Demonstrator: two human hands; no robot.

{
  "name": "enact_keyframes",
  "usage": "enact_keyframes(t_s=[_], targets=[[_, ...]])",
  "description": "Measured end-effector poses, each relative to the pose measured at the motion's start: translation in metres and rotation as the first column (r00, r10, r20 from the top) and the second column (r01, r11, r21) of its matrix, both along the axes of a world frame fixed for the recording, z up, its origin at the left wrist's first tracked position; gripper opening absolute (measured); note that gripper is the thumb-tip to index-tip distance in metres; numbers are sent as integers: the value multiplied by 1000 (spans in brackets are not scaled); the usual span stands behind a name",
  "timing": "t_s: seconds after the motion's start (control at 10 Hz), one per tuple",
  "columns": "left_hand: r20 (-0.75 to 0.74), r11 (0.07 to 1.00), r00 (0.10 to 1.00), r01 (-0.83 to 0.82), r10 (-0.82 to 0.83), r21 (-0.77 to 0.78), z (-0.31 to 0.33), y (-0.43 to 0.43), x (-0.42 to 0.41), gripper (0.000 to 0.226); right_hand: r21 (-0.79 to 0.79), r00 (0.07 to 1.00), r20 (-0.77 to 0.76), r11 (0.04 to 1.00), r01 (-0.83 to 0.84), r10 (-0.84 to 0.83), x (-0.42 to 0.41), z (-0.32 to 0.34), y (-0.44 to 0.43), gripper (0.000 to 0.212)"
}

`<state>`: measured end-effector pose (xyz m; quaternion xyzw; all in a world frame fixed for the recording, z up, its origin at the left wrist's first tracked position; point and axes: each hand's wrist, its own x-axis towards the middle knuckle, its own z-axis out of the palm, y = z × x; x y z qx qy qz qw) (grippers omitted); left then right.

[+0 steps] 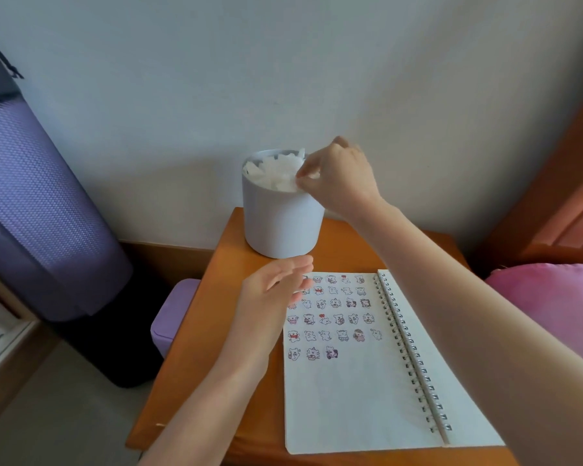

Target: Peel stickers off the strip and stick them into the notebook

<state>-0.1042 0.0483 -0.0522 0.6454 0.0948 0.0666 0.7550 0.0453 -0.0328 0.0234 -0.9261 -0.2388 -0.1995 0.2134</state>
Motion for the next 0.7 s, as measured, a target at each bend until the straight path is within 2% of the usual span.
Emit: enact_keyframes(t_s=[0.1,0.2,0.3,0.4,0.5,0.6,0.7], targets=[[3,1000,1000,11,-11,10,0,1,0,16,-109,998,-64,994,-24,17,2,2,-4,24],[-2,1000,1000,14,-14,20,0,2,0,14,-178,986,-163,984,-5,-25,5,5,-3,33],[5,1000,1000,2,-2,27,-1,3,1,16,-252,979,-191,967,26,-76,6,1,-4,44],[28,999,1000,-2,1,43,0,5,2,18,-165,984,-156,984,61,-87,3,-3,-9,44],[37,999,999,0,-1,44,0,7,3,17,-100,991,-106,992,71,-82,3,2,-10,27],[44,1000,999,18,-19,22,1,9,3,18,-36,987,-143,997,72,-77,0,13,-11,26],[53,999,998,-28,28,14,4,11,3,24,169,982,-184,984,65,-33,-4,20,-17,27]])
